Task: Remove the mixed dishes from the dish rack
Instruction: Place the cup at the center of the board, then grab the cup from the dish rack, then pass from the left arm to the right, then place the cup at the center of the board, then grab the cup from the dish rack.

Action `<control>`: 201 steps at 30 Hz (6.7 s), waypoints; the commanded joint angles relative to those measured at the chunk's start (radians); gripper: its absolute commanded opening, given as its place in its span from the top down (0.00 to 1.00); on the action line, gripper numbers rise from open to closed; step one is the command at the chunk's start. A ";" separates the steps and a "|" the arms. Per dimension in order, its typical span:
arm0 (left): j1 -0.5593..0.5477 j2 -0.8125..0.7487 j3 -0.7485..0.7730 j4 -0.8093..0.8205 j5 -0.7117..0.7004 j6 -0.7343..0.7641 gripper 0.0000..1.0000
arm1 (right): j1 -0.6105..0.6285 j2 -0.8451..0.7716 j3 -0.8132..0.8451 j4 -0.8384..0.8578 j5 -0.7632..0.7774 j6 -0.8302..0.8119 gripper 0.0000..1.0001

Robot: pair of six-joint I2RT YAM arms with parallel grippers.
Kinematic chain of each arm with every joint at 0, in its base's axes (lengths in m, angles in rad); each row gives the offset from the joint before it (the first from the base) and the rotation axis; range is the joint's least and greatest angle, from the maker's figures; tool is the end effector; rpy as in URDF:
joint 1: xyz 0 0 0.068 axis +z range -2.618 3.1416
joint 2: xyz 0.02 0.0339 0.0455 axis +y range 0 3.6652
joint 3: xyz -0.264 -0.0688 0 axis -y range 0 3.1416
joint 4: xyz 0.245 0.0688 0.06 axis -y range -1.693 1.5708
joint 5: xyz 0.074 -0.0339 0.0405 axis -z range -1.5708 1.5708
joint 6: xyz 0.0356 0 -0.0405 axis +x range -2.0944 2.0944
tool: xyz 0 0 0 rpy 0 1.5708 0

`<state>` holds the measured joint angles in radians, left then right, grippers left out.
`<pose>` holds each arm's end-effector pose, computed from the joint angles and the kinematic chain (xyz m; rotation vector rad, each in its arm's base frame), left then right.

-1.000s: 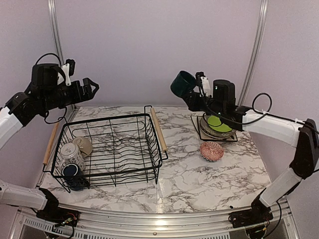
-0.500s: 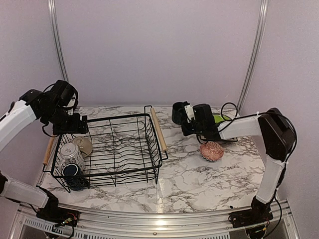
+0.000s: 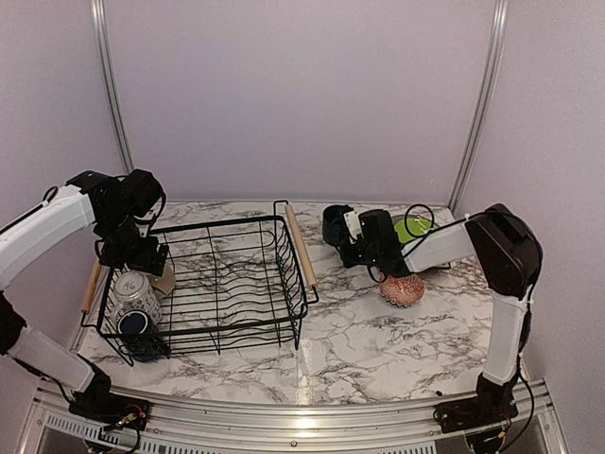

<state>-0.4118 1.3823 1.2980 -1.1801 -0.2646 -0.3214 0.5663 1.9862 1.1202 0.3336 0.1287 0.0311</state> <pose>0.2350 -0.0925 0.3087 0.0680 2.7561 0.1899 0.3612 0.2242 0.1518 -0.4818 2.0504 0.2244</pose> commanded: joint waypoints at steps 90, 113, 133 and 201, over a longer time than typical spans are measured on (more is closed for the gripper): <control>0.032 -0.057 0.225 0.232 0.099 -0.243 1.00 | 0.270 -0.231 0.340 0.004 -0.505 0.584 0.01; 0.033 -0.181 0.134 0.684 0.557 -0.370 1.00 | 0.310 0.209 0.610 0.499 -0.808 1.050 0.14; 0.034 -0.289 0.027 0.567 0.431 -0.255 0.01 | 0.210 -0.268 0.325 0.306 -0.728 0.687 1.00; -0.102 0.071 0.001 -0.098 0.237 -0.219 0.67 | 0.213 -0.233 0.425 -0.964 0.126 0.003 0.05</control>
<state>-0.5098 1.4879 1.2106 -1.2579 -0.0200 -0.5770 0.7921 1.8675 1.5372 -0.6579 0.3183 0.0093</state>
